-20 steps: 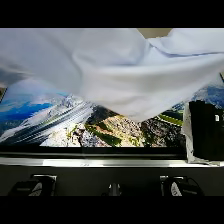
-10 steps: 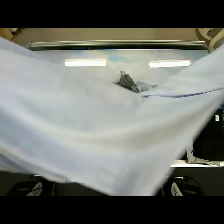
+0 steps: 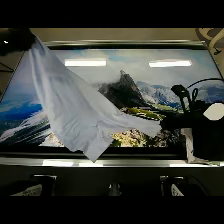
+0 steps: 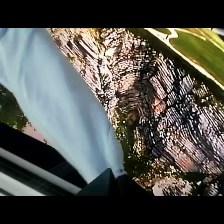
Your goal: Fold the shirts.
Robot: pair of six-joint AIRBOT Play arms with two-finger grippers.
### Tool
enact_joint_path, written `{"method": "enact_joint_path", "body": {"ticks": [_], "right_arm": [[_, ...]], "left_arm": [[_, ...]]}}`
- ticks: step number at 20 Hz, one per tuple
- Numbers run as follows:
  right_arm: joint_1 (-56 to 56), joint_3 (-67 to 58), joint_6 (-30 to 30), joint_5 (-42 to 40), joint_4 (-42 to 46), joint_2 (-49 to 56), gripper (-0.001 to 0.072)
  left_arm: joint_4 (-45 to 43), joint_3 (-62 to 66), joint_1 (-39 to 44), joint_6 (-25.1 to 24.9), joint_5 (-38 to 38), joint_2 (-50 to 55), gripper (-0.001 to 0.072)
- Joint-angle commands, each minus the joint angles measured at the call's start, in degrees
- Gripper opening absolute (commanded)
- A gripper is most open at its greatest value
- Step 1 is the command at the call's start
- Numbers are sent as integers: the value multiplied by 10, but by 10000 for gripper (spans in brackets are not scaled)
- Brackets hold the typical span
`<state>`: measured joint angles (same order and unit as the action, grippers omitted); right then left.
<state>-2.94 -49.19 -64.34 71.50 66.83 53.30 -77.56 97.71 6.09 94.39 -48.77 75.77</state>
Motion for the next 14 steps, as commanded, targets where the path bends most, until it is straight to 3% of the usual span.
{"method": "enact_joint_path", "body": {"ticks": [1, 4, 5, 6, 7, 8, 11, 12, 13, 14], "right_arm": [[12, 85, -8, -122, -15, 38, 15], [13, 85, -8, -135, -15, 61, 15], [13, 85, -8, -137, -14, 66, 15], [12, 85, -8, -141, -13, 70, 15], [12, 85, -8, -146, -9, 71, 15], [12, 85, -8, -151, -2, 71, 15], [12, 85, -8, -157, 13, 71, 15], [12, 85, -8, -155, 18, 71, 15], [12, 85, -8, -148, 25, 71, 15], [13, 85, -8, -137, 33, 71, 15]], "left_arm": [[2, -29, 51, -1, 21, 125, 26], [2, -29, 77, 2, -41, 196, 28], [2, -29, 82, 1, -72, 212, 64], [0, -29, 84, 1, -109, 222, 227], [-8, -29, 81, 1, -146, 227, 474], [-28, -29, 74, 1, -194, 226, 651], [-87, -32, 32, -2, -352, 207, 672], [-88, -46, 16, -6, -368, 189, 669], [-79, -76, 0, -6, -367, 162, 610], [-63, -116, -13, -6, -361, 131, 501]]}}
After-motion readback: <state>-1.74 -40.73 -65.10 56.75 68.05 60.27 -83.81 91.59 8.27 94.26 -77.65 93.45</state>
